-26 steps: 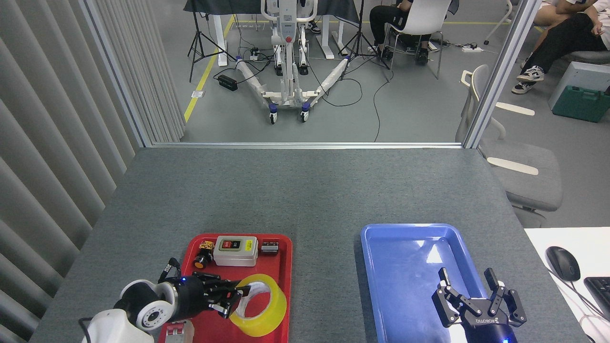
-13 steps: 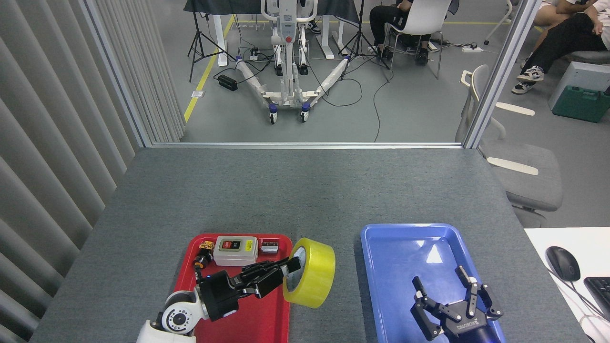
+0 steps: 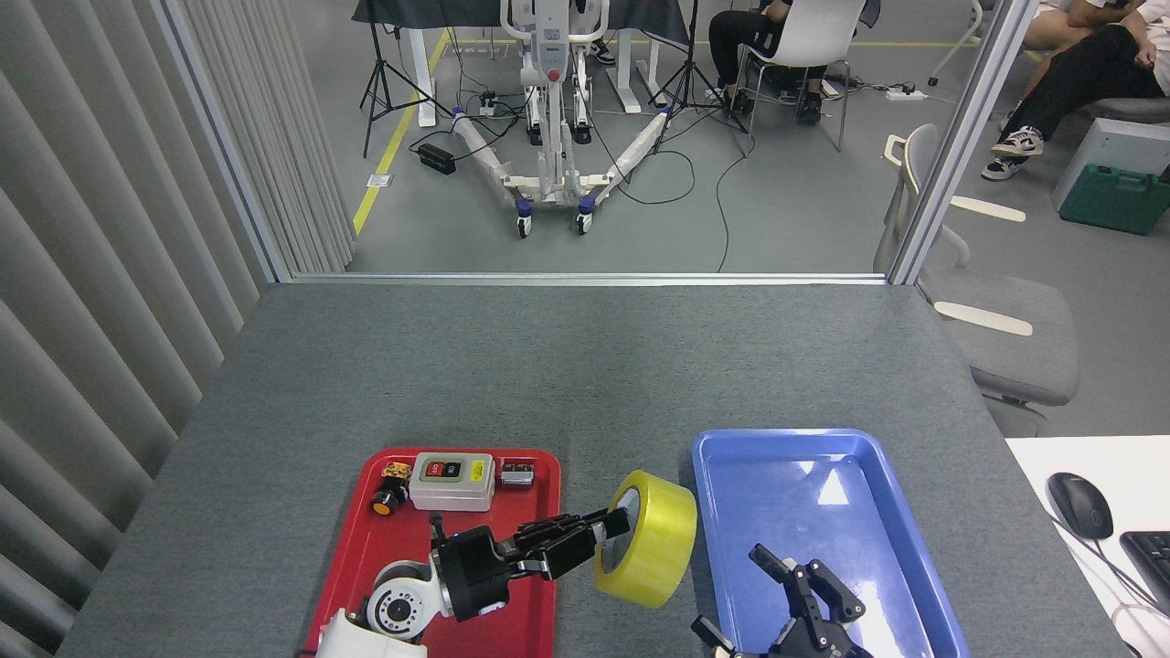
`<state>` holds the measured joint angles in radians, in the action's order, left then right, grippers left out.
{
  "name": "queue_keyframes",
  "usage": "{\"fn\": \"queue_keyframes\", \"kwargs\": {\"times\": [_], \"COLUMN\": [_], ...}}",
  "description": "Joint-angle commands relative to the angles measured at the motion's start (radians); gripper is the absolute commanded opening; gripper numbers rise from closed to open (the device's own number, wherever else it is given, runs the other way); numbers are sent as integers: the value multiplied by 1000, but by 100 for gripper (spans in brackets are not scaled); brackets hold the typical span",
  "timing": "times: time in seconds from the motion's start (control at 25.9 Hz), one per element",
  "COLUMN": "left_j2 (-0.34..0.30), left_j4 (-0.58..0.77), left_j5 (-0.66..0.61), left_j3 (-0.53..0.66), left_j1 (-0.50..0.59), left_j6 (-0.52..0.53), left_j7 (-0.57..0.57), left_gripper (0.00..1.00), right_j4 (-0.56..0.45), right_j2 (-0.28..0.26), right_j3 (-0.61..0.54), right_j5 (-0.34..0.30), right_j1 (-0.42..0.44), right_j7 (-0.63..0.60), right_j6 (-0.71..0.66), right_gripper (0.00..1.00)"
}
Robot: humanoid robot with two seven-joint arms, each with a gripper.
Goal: Place and move tape with both arms
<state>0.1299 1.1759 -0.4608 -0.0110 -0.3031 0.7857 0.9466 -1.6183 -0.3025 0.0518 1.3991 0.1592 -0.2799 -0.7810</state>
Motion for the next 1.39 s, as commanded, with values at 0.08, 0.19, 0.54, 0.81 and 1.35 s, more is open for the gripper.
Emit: {"fn": "queue_keyframes", "kwargs": {"times": [0.08, 0.19, 0.54, 0.81, 1.35], "left_j2": [0, 0, -1, -1, -187], "left_j4": [-1, 4, 10, 4, 114], "left_j5": [-4, -6, -10, -1, 37], "left_j3": [-3, -12, -40, -35, 52], "left_j1": [-1, -1, 1, 2, 98], "left_j6": [0, 0, 0, 0, 0], "left_j7": [6, 7, 7, -2, -428], "left_gripper": [0, 0, 0, 48, 100], "right_j4": [-25, -34, -34, -23, 1], "right_j2": [16, 26, 36, 49, 49], "right_j3": [82, 103, 109, 105, 59], "right_j5": [26, 32, 32, 32, -49], "right_j1": [0, 0, 0, 3, -50], "right_j7": [-1, -1, -21, -84, 183], "right_j6": [-4, -4, -4, -4, 615], "right_gripper": [100, 100, 35, 6, 0]}}
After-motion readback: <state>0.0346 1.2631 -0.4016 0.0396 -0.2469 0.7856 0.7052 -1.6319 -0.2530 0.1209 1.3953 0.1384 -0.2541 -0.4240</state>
